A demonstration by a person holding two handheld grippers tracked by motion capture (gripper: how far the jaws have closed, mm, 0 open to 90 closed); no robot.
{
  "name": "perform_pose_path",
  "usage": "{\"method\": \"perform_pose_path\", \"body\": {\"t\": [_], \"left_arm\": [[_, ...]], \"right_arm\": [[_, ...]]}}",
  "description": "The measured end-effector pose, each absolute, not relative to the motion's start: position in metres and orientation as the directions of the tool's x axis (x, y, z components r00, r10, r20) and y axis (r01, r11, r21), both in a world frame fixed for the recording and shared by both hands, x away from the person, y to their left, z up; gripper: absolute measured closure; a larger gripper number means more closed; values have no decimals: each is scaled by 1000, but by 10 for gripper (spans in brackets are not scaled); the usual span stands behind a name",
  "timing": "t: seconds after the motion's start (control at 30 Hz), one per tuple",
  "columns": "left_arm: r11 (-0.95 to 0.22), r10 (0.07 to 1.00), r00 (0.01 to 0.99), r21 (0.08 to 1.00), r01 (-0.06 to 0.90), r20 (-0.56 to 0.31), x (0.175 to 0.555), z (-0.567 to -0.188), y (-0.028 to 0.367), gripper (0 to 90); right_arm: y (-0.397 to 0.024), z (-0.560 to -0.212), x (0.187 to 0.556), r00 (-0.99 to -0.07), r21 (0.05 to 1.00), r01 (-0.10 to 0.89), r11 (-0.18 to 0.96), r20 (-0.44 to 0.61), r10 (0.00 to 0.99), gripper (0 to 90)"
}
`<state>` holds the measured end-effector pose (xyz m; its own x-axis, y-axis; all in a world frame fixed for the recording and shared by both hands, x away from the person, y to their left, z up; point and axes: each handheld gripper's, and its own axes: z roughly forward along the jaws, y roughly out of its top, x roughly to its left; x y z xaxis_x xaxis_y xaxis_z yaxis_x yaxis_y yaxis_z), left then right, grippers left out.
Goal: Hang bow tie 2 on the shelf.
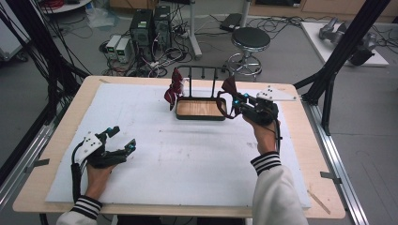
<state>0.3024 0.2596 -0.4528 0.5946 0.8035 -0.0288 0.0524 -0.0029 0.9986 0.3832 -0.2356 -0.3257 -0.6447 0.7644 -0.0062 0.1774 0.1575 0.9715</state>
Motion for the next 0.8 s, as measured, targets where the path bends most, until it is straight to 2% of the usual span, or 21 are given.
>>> {"method": "perform_pose_path", "body": {"t": [0.33, 0.8], "left_arm": [[0, 805, 593, 999, 52, -31, 302, -453, 260, 152], [2, 804, 594, 999, 50, -31, 302, -453, 260, 152]], "right_arm": [[-235, -318, 398, -618, 978, 182, 100, 35, 785, 768], [-231, -308, 422, -589, 976, 200, 85, 50, 807, 767]]}}
